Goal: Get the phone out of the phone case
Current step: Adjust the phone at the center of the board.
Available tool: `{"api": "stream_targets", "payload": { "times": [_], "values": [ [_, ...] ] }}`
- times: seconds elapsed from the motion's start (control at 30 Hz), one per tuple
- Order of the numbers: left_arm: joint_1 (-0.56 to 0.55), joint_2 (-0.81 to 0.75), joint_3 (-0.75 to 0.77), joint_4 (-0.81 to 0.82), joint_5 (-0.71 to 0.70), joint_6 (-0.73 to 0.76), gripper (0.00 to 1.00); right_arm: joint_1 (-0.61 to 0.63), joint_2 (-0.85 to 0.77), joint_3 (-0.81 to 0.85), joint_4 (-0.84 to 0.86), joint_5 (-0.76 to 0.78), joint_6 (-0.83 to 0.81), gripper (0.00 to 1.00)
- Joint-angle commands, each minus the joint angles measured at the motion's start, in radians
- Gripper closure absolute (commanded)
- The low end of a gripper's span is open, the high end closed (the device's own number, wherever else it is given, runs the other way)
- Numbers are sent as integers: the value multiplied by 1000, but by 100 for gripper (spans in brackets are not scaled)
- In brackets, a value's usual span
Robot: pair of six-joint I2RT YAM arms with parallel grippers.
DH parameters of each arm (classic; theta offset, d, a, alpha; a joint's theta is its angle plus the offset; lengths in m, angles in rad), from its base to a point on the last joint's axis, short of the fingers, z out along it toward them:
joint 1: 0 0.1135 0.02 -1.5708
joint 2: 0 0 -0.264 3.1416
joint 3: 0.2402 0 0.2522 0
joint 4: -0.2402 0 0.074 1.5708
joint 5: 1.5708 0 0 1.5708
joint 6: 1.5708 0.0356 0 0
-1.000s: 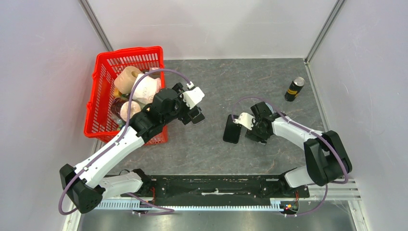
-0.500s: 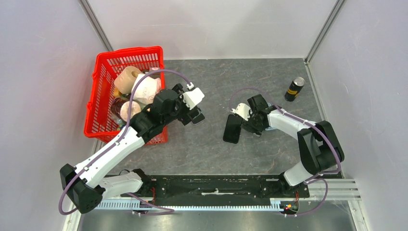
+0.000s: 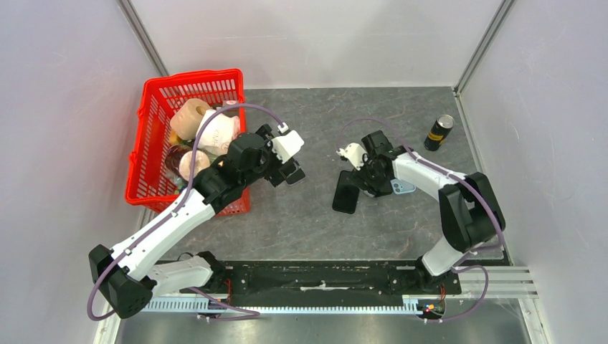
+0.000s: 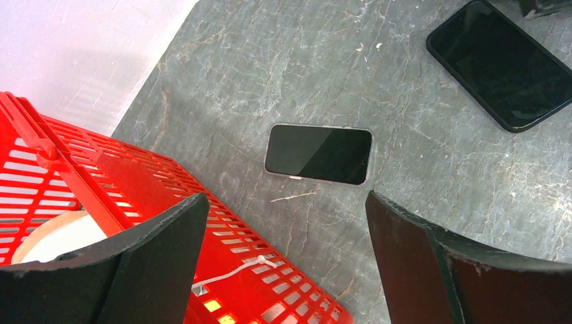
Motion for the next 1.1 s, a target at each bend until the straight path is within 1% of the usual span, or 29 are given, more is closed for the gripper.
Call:
{"api": "stream_targets", "payload": {
  "times": [0.0, 0.07, 0.4, 0.6, 0.8, 1.07],
  "values": [
    [7, -19, 31, 11, -12, 28, 6, 20, 74, 44, 72, 70, 26, 20],
    [9, -19, 31, 11, -10, 28, 6, 24, 101, 54, 98, 99, 22, 20],
    [16, -15, 20, 25, -5, 34, 6, 44, 168, 102, 178, 128, 22, 20],
    [19, -14, 17, 29, -6, 35, 6, 63, 239, 169, 208, 160, 3, 19],
    [26, -23, 19, 25, -12, 35, 6, 108, 288, 251, 173, 112, 21, 19],
    [29, -35, 11, 26, -7, 30, 6, 176, 234, 249, 136, 61, 52, 17]
  ]
}}
